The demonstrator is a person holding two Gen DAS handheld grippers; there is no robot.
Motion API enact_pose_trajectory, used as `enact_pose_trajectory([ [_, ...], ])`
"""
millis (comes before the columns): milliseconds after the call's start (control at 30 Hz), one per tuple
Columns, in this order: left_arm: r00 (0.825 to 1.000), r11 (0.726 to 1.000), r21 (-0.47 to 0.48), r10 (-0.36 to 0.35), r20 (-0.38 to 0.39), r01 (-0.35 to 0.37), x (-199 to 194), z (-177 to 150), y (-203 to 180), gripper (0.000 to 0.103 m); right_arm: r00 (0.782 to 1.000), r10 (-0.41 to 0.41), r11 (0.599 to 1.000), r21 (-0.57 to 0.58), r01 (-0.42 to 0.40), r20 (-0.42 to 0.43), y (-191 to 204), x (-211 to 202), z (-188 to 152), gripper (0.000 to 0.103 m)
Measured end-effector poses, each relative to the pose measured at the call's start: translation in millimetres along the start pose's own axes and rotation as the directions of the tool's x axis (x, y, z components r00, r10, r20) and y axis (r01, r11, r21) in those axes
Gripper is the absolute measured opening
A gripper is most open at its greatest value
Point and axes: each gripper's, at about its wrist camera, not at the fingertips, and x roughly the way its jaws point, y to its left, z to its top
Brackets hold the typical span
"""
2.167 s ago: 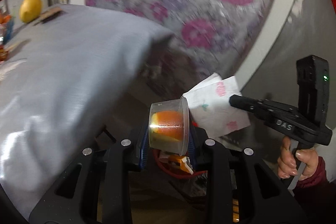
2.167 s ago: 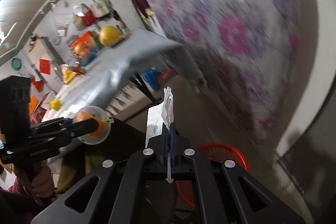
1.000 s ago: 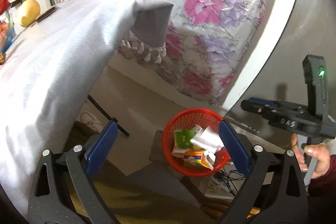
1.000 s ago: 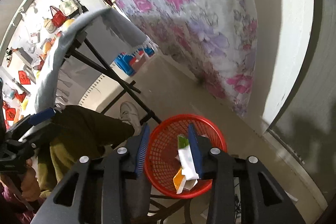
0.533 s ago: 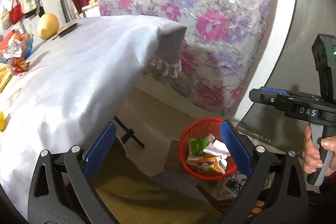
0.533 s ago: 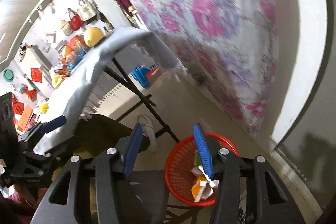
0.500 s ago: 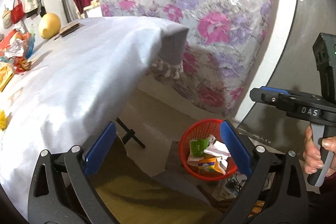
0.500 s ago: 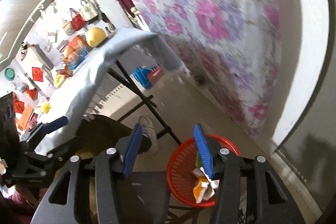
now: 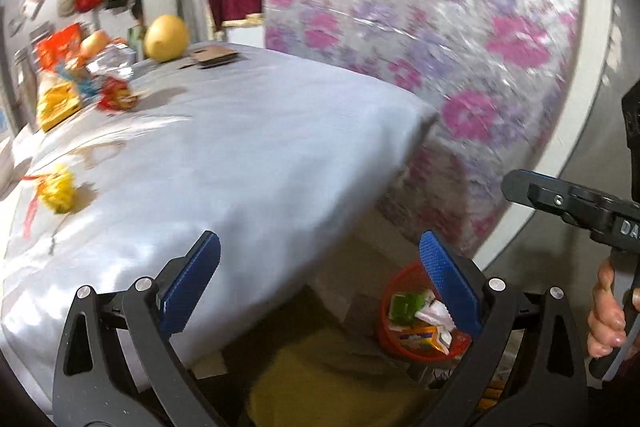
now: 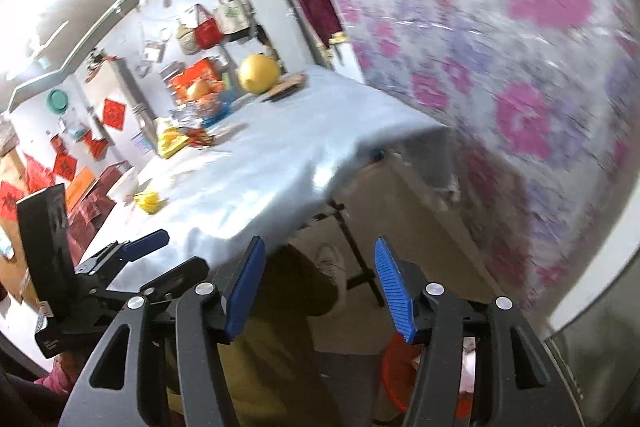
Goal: Collect trash
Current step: 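Move both grippers back over the table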
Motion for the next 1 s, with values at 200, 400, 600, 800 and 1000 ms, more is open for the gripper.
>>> enact_pose_trajectory([
  [200, 0.998, 0.994, -0.099, 0.042, 0.037, -0.038, -12.7, 1.3, 50.2, 0.096, 0.999, 0.046, 0.997, -0.053, -0.047, -0.027, 46.1, 25.8, 14.4, 0.06],
  [400, 0.993, 0.981, -0.171, 0.099, 0.056, -0.089, -20.2, 2.6, 96.6, 0.096, 0.994, 0.072, 0.992, -0.102, -0.08, -0.078, 87.2, 56.4, 29.2, 0.06],
  [600, 0.988, 0.962, -0.233, 0.152, 0.03, -0.141, -19.5, 5.5, 145.4, 0.096, 0.987, 0.108, 0.983, -0.133, -0.125, -0.122, 121.6, 93.7, 46.3, 0.061],
  [800, 0.977, 0.93, -0.308, 0.213, 0.001, -0.202, -26.2, 4.3, 205.7, 0.096, 0.978, 0.137, 0.977, -0.139, -0.16, -0.159, 141.7, 128.2, 54.2, 0.066],
  [1000, 0.975, 0.894, -0.391, 0.207, -0.074, -0.22, -22.4, 0.5, 258.3, 0.096, 0.966, 0.155, 0.975, -0.124, -0.183, -0.206, 151.4, 164.7, 60.6, 0.067],
])
